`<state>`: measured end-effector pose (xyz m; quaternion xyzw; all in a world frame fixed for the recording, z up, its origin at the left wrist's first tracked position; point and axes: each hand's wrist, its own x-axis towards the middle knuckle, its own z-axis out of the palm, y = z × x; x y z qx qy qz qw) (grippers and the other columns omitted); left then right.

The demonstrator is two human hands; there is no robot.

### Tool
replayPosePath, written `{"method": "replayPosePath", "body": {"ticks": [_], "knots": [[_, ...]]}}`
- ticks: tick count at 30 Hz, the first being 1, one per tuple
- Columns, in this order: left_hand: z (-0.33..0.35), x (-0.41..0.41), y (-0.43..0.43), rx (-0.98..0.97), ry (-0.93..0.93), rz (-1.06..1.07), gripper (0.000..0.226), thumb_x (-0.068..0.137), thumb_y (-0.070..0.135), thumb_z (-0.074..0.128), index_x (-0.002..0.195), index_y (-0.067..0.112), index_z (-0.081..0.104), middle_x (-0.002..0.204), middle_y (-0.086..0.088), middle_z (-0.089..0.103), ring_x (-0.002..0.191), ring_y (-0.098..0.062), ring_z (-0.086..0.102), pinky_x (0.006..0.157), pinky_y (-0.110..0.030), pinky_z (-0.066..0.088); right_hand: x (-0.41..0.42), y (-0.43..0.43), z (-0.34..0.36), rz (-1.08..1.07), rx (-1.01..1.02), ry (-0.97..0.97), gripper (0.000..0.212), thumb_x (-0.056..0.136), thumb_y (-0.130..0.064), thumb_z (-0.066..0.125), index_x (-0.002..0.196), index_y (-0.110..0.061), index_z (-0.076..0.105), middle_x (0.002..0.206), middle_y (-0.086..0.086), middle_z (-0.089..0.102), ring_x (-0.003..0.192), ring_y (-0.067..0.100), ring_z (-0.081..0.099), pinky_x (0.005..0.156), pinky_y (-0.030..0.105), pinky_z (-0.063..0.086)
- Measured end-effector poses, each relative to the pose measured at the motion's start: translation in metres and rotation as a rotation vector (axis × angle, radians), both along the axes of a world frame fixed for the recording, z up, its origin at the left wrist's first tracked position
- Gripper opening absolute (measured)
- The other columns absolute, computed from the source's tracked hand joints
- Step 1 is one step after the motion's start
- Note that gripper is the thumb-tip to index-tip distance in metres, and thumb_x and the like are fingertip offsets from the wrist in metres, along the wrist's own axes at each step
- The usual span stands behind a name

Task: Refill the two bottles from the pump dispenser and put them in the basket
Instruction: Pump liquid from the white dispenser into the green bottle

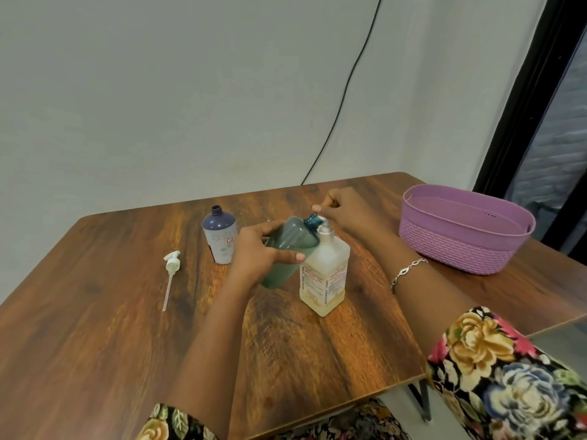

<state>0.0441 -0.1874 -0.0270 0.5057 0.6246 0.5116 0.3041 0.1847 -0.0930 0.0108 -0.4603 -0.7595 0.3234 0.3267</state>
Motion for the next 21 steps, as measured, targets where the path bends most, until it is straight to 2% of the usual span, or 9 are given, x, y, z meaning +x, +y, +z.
{"method": "replayPosePath", "body": {"ticks": [5,10,14,17,21], "knots": [[-0.001,0.001,-0.001,0.006,-0.024,-0.015,0.067,0.062,0.006,0.080,0.124,0.012,0.058,0.119,-0.002,0.060,0.110,-0.021,0.052,0.094,-0.040,0.042,0.000,-0.002,0.003,0.001,-0.032,0.048,0.027,0.089,-0.016,0.061,0.065,-0.014,0.048,0.066,-0.007,0.053,0.058,-0.005,0.045,0.051,0.013,0.034],[0.009,-0.002,0.002,0.021,-0.017,0.002,0.071,0.061,0.006,0.081,0.126,0.011,0.056,0.115,0.000,0.059,0.107,-0.020,0.052,0.097,-0.043,0.043,-0.002,-0.002,0.010,-0.017,-0.044,0.120,0.026,0.087,-0.013,0.063,0.065,-0.012,0.050,0.066,-0.005,0.055,0.058,-0.004,0.047,0.050,0.011,0.035],[0.000,-0.002,0.002,0.014,-0.014,0.000,0.069,0.059,0.005,0.082,0.124,0.013,0.058,0.117,0.000,0.061,0.106,-0.019,0.053,0.094,-0.040,0.043,-0.002,0.002,-0.002,-0.008,-0.059,0.136,0.026,0.087,-0.014,0.062,0.065,-0.012,0.049,0.066,-0.003,0.053,0.060,-0.001,0.048,0.060,0.016,0.040],[-0.004,-0.002,0.003,0.000,-0.023,-0.006,0.070,0.058,0.005,0.082,0.123,0.013,0.059,0.119,-0.003,0.061,0.108,-0.021,0.053,0.095,-0.043,0.044,0.000,0.003,-0.008,0.005,-0.057,0.147,0.027,0.089,-0.010,0.059,0.065,-0.011,0.047,0.065,-0.006,0.052,0.051,-0.014,0.049,0.051,0.007,0.036],[0.000,0.000,0.001,0.018,-0.038,-0.012,0.067,0.059,0.004,0.081,0.121,0.015,0.059,0.116,0.000,0.060,0.106,-0.020,0.053,0.093,-0.040,0.043,0.000,0.001,-0.001,0.003,-0.047,0.166,0.025,0.087,-0.010,0.061,0.065,-0.011,0.050,0.065,-0.005,0.053,0.055,-0.009,0.049,0.054,0.011,0.038]]}}
